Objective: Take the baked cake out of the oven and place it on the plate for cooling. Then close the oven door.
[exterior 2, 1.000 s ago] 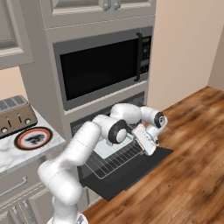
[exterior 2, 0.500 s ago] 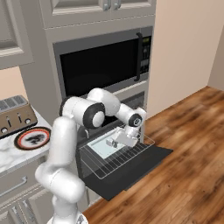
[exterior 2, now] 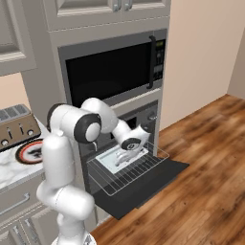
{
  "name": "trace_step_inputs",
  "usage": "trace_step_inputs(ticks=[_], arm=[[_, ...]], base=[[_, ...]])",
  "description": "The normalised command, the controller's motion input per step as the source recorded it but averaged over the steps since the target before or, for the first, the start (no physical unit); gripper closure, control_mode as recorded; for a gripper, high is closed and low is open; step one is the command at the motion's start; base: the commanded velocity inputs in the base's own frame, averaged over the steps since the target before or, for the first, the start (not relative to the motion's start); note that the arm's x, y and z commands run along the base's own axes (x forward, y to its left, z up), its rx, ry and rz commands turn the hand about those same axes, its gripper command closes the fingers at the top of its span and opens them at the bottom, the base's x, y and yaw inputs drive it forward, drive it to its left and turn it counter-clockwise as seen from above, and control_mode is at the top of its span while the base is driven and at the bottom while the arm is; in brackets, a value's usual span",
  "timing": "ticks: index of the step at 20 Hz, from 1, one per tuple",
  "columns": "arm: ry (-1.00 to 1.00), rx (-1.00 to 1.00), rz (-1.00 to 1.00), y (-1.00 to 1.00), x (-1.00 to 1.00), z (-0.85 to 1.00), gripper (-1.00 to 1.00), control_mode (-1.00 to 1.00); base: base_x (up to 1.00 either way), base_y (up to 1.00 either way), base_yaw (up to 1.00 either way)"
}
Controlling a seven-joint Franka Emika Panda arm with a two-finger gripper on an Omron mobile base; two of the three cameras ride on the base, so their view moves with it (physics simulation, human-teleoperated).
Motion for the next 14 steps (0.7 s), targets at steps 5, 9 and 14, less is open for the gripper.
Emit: trace_step_inputs(ticks=[5,9,14], arm=[[-0.4,0.16,0.0,0.02,0.12,0.0,-1.0,-1.0],[-0.42,0.2,-0.02,0.0,0.43,0.0,-1.0,-1.0],[-0.35,0.13,0.0,0.0,0.64,-0.01,-1.0,-1.0]], base=[[0.0,0.0,0.0],[0.0,0.0,0.0],[0.0,0.0,0.0]])
